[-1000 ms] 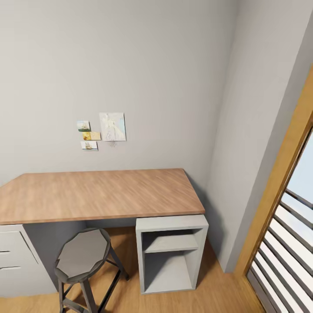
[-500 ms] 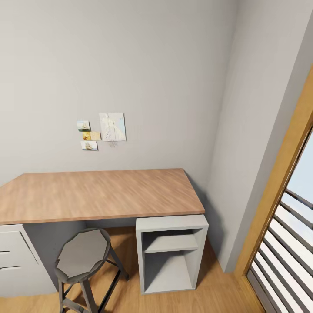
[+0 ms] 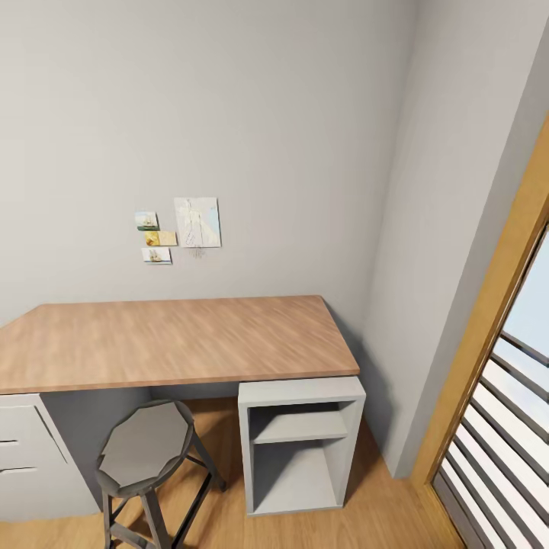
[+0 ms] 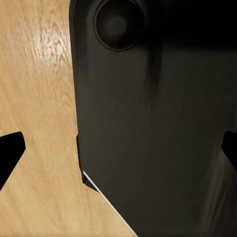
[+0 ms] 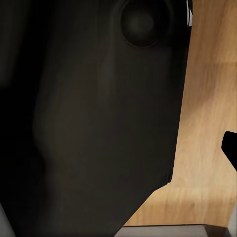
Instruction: Attach the digital camera to the camera tripod in the bedroom.
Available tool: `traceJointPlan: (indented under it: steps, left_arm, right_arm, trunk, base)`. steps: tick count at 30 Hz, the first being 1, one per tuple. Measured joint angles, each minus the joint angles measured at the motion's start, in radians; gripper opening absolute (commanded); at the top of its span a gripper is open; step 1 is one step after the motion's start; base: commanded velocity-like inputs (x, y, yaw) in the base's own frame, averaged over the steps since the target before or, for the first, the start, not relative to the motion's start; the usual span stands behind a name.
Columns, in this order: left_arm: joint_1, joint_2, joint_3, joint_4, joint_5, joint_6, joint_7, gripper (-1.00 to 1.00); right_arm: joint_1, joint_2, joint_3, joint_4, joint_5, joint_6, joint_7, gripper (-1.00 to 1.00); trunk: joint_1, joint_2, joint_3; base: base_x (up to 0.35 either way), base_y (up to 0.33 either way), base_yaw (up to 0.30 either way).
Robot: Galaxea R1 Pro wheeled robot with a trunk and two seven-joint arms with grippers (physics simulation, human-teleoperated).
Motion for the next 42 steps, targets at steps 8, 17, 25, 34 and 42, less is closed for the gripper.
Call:
traceJointPlan:
  steps: [8, 17, 25, 34, 42]
  left_arm:
    - [0.008, 0.012, 0.001, -0.002, 0.002, -0.006, 0.001, 1.0]
    - [0.016, 0.016, 0.003, -0.003, 0.005, -0.01, 0.002, 1.0]
    - [0.018, 0.026, 0.002, -0.003, 0.005, -0.009, 0.001, 1.0]
    - [0.019, 0.027, 0.0, -0.003, -0.002, -0.011, -0.006, 1.0]
    - [0.018, 0.032, 0.005, -0.004, 0.005, -0.013, -0.008, 1.0]
  right_arm:
    - [-0.01, 0.004, -0.001, -0.022, -0.003, -0.005, 0.0, 1.0]
    - [-0.02, 0.008, -0.002, -0.058, -0.003, -0.012, -0.001, 1.0]
    - [-0.025, 0.009, 0.004, -0.064, -0.002, -0.009, 0.002, 1.0]
    - [-0.027, 0.009, 0.005, -0.064, 0.002, -0.004, 0.006, 1.0]
    - [-0.029, 0.009, 0.002, -0.064, 0.002, -0.006, 0.005, 1.0]
  trunk:
    - [0.0, 0.0, 0.0]
    - [0.0, 0.0, 0.0]
    - [0.0, 0.0, 0.0]
    - [0.0, 0.0, -0.005]
    - [0.0, 0.0, -0.009]
  base:
    - [0.0, 0.0, 0.0]
    - [0.0, 0.0, 0.0]
    - [0.0, 0.0, 0.0]
    - [-0.003, 0.001, 0.155]
    - [-0.107, 0.114, 0.246]
